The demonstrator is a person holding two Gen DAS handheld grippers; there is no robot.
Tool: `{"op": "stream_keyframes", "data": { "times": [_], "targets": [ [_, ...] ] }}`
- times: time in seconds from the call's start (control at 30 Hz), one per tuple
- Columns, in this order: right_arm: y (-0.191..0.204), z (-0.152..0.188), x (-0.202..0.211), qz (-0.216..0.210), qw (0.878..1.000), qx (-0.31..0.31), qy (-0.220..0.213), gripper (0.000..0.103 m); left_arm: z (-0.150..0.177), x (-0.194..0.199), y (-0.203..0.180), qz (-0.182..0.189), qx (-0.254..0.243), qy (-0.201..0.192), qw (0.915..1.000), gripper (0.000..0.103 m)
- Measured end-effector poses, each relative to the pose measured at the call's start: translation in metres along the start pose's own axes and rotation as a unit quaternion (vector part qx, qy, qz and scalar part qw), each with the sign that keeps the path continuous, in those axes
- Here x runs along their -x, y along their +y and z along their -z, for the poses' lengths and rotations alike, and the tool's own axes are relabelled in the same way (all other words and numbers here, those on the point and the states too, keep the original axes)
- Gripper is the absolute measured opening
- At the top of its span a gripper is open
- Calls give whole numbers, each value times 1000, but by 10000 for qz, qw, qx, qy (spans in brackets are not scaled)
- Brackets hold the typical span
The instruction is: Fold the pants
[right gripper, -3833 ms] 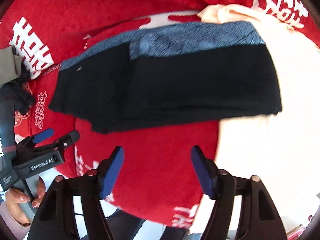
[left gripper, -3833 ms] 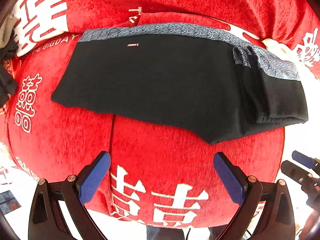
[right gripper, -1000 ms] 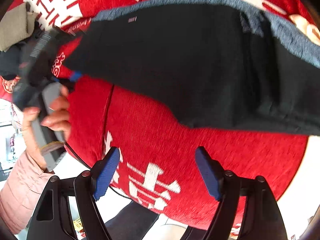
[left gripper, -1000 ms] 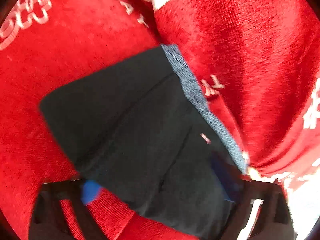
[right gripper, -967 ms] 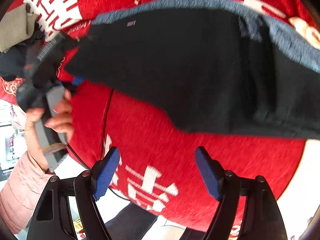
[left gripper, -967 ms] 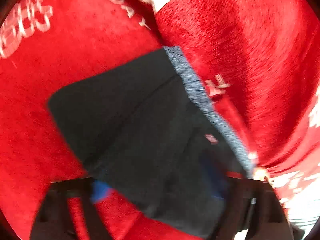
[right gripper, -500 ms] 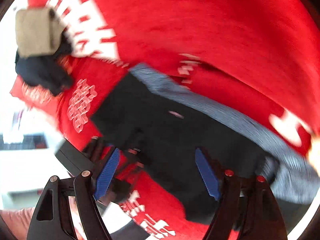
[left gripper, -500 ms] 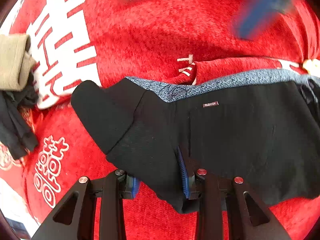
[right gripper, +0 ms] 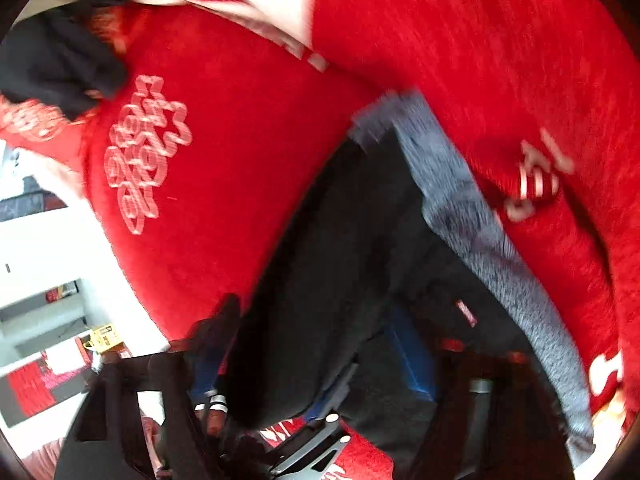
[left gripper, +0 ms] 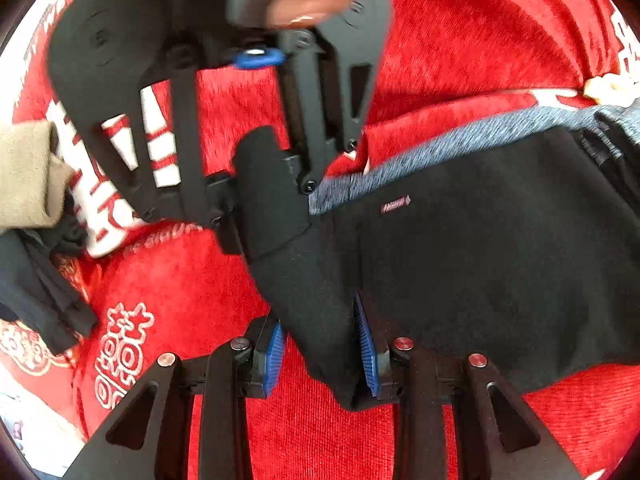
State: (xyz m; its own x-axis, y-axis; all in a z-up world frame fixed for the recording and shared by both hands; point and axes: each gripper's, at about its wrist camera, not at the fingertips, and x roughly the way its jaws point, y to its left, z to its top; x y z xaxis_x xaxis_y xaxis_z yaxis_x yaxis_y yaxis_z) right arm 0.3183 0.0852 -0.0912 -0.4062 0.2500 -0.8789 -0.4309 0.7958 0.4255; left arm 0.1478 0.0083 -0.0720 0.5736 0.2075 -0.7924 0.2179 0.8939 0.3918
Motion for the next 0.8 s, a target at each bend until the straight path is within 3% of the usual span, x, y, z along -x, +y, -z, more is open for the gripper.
{"op": "stream_keyframes", "data": {
  "times": [0.07, 0.2, 0.4, 0.63, 0.8],
  "targets": [
    [-13, 10, 3, -330, 9991, -236, -139, 19, -8, 15, -1, 19, -10, -159, 9999, 34],
    [-31, 48, 39, -913, 9918, -267, -856, 18, -30, 54, -7, 105, -34, -531, 9985, 34],
    [-67, 124, 105, -1834, 9643, -557, -1825, 19, -73, 120, -25, 681, 50, -1029, 9923, 34],
    [-136, 243, 174, -2279, 9237, -1015, -2907, 19, -117, 175, -100, 1488, -357, -1269, 9800, 34],
    [-203, 332, 190, -2357, 8971, -1498, -3424, 19, -133, 191, -181, 1816, -942, -1327, 9698, 34]
  ]
}}
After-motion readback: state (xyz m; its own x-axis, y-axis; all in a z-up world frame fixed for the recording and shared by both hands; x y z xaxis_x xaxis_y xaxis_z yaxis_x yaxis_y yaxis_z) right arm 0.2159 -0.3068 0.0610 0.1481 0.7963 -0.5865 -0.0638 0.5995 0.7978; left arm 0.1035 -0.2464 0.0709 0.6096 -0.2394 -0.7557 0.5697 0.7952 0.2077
